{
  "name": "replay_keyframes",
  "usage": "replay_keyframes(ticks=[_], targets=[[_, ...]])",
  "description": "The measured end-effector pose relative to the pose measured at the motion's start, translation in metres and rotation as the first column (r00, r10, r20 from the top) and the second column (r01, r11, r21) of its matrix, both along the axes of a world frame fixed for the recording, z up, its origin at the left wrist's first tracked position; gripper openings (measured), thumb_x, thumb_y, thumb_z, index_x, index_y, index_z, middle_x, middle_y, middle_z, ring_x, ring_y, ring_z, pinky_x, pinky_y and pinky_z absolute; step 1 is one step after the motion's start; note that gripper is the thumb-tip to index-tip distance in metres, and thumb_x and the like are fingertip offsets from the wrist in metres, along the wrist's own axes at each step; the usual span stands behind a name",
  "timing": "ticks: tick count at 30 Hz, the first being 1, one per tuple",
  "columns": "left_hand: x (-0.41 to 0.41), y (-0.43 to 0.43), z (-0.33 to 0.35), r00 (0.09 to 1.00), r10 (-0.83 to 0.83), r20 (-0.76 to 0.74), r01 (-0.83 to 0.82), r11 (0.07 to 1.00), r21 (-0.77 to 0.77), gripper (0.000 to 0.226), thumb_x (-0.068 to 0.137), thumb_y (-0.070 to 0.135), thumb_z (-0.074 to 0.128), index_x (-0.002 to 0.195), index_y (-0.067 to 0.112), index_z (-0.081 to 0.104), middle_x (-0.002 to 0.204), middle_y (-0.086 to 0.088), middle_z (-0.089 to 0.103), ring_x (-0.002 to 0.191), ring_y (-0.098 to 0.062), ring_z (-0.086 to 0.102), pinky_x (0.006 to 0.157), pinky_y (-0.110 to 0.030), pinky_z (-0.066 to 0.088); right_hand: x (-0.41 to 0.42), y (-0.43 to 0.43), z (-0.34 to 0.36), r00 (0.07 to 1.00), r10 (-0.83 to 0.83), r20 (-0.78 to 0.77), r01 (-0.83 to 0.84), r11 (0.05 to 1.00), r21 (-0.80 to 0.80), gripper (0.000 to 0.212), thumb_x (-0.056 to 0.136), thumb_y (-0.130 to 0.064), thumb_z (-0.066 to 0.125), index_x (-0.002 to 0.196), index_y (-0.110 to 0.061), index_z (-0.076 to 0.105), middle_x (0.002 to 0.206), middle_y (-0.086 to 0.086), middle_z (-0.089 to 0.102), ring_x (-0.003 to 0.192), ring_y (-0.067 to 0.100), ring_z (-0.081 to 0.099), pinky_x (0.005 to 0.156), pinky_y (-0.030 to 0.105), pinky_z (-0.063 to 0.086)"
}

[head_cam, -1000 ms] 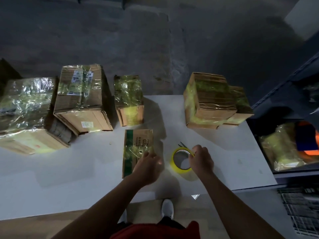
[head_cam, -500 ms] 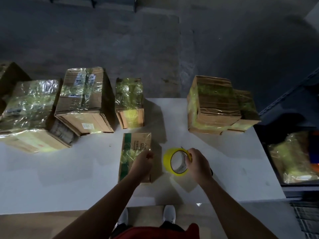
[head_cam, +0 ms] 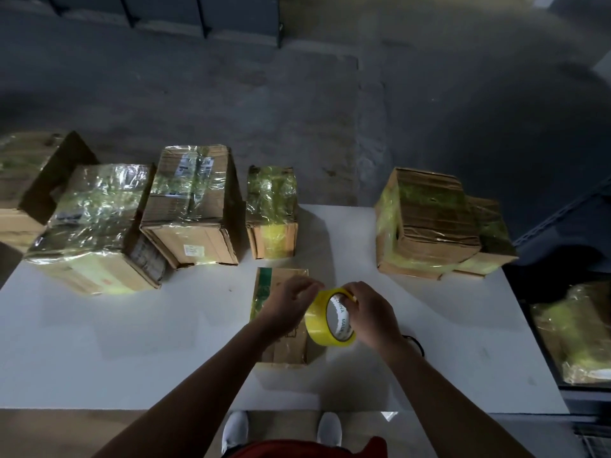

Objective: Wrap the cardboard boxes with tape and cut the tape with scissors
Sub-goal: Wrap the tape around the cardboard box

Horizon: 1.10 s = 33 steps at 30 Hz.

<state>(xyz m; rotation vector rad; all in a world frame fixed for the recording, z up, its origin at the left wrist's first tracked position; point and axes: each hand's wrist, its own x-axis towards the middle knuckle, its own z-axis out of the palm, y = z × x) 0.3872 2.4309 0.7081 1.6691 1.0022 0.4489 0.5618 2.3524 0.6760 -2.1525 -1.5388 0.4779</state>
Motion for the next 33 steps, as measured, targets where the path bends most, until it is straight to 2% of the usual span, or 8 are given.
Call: replay_keyframes(ticks=[2, 7, 14, 19, 22, 25, 29, 33], targets=[[-0.006, -0.001, 0.001, 1.0, -0.017, -0.019, 0.018, 0.999, 0.037, 0.026, 0.1, 0.029, 0.047, 0.111, 0.018, 0.068, 0.106, 0.012, 0.061, 0.096, 0.004, 0.056, 0.078, -0.013, 0.044, -0.003, 0.005, 0.001, 1.0, -0.012, -0.007, 0.012, 1.0, -0.023, 0.016, 0.094, -0.027, 0.056, 0.106, -0.019, 0.062, 0.107, 0.0, 0.064, 0.097, 0.025, 0.06, 0.078, 0.033, 0.046], [-0.023, 0.0, 0.003, 0.999, -0.016, -0.042, 0.017, 1.0, 0.02, 0.025, 0.097, 0.033, 0.052, 0.109, 0.019, 0.069, 0.107, 0.009, 0.062, 0.1, -0.008, 0.059, 0.087, -0.03, 0.051, -0.007, 0.016, 0.002, 1.0, -0.003, 0.024, 0.006, 0.991, -0.134, 0.022, 0.096, -0.033, 0.052, 0.106, -0.016, 0.062, 0.106, 0.005, 0.065, 0.098, 0.027, 0.06, 0.078, 0.033, 0.046], [-0.037, 0.005, 0.003, 0.993, -0.055, -0.101, 0.066, 0.993, 0.1, 0.016, 0.086, 0.023, 0.071, 0.1, 0.021, 0.065, 0.094, 0.01, 0.065, 0.087, -0.004, 0.062, 0.074, -0.016, 0.052, -0.012, 0.027, 0.002, 0.997, 0.08, -0.021, -0.083, 0.933, -0.352, 0.025, 0.095, -0.03, 0.051, 0.106, -0.011, 0.064, 0.107, 0.013, 0.067, 0.098, 0.029, 0.06, 0.072, 0.029, 0.042], [-0.041, 0.011, 0.005, 0.994, -0.014, -0.111, 0.019, 0.999, 0.048, 0.009, 0.088, 0.017, 0.067, 0.097, 0.016, 0.065, 0.094, 0.004, 0.066, 0.087, -0.007, 0.064, 0.075, -0.02, 0.054, -0.018, 0.034, 0.004, 0.987, 0.094, -0.13, -0.145, 0.872, -0.468, 0.026, 0.092, -0.031, 0.054, 0.114, -0.019, 0.059, 0.095, 0.004, 0.063, 0.09, 0.022, 0.06, 0.069, 0.027, 0.041], [-0.043, 0.014, 0.008, 0.996, 0.055, -0.071, -0.059, 0.997, -0.056, 0.005, 0.09, 0.013, 0.064, 0.095, 0.013, 0.066, 0.092, -0.001, 0.067, 0.082, -0.012, 0.067, 0.067, -0.021, 0.055, -0.02, 0.03, 0.011, 0.941, 0.015, -0.339, -0.176, 0.875, -0.451, 0.025, 0.092, -0.035, 0.057, 0.116, -0.032, 0.052, 0.081, -0.007, 0.056, 0.071, 0.011, 0.06, 0.051, 0.02, 0.045], [-0.047, 0.018, 0.012, 0.982, 0.19, -0.013, -0.187, 0.95, -0.251, 0.005, 0.09, 0.009, 0.063, 0.087, 0.013, 0.065, 0.089, -0.007, 0.067, 0.077, -0.017, 0.068, 0.061, -0.019, 0.054, -0.02, 0.024, 0.019, 0.845, -0.056, -0.533, -0.204, 0.886, -0.417, 0.017, 0.095, -0.053, 0.046, 0.104, -0.039, 0.051, 0.101, 0.001, 0.061, 0.082, 0.018, 0.066, 0.053, 0.022, 0.051], [-0.055, 0.024, 0.015, 0.932, 0.363, 0.007, -0.31, 0.806, -0.505, 0.005, 0.088, 0.006, 0.063, 0.085, 0.007, 0.067, 0.079, -0.012, 0.067, 0.065, -0.016, 0.066, 0.055, -0.021, 0.053, -0.023, 0.022, 0.025, 0.669, -0.19, -0.719, -0.17, 0.902, -0.397, 0.068, 0.079, -0.07, 0.03, 0.105, -0.015, 0.059, 0.094, 0.014, 0.068, 0.083, 0.026, 0.067, 0.063, 0.03, 0.053], [-0.062, 0.025, 0.016, 0.911, 0.411, 0.024, -0.301, 0.705, -0.642, 0.011, 0.088, 0.009, 0.064, 0.089, -0.002, 0.064, 0.067, -0.008, 0.063, 0.057, -0.013, 0.062, 0.052, -0.022, 0.051, -0.034, 0.021, 0.03, 0.725, -0.097, -0.682, -0.157, 0.941, -0.3, 0.046, 0.089, -0.057, 0.033, 0.1, -0.02, 0.059, 0.092, 0.012, 0.062, 0.081, 0.02, 0.059, 0.066, 0.023, 0.05]])
